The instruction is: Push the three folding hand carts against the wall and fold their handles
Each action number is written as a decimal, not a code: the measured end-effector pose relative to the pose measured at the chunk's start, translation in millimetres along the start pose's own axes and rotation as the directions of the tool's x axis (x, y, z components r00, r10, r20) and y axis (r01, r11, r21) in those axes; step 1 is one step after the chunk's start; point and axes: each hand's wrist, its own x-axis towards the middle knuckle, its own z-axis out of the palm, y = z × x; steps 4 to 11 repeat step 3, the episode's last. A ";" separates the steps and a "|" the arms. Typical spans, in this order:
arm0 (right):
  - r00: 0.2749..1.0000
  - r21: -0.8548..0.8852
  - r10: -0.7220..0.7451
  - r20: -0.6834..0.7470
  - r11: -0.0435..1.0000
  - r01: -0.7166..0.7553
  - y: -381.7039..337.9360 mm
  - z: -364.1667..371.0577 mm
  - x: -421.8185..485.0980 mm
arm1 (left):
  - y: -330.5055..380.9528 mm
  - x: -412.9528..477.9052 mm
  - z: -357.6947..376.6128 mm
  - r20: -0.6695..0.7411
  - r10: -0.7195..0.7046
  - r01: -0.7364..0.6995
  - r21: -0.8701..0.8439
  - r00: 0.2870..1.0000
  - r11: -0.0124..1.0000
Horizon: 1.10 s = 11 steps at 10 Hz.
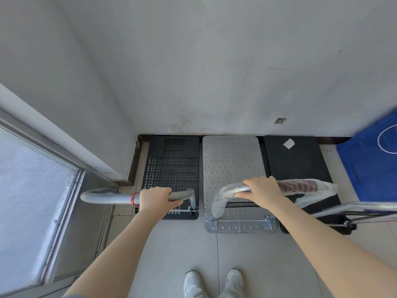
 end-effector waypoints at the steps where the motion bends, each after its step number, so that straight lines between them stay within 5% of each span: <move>1: 0.999 0.028 0.030 0.029 0.999 -0.031 -3.4 -2.8 -2.9 | 3.9 -0.2 -3.4 0.034 -0.069 0.070 -0.032 0.997 0.997; 3: 0.988 0.224 0.097 0.120 0.967 -0.122 -9.1 -14.5 -5.1 | 11.9 -0.9 -20.3 0.039 -0.025 0.031 -0.164 0.999 0.986; 11: 0.988 0.224 0.097 0.120 0.967 -0.122 -9.1 -14.5 -5.1 | 11.9 -0.9 -20.3 0.039 -0.025 0.031 -0.164 0.999 0.986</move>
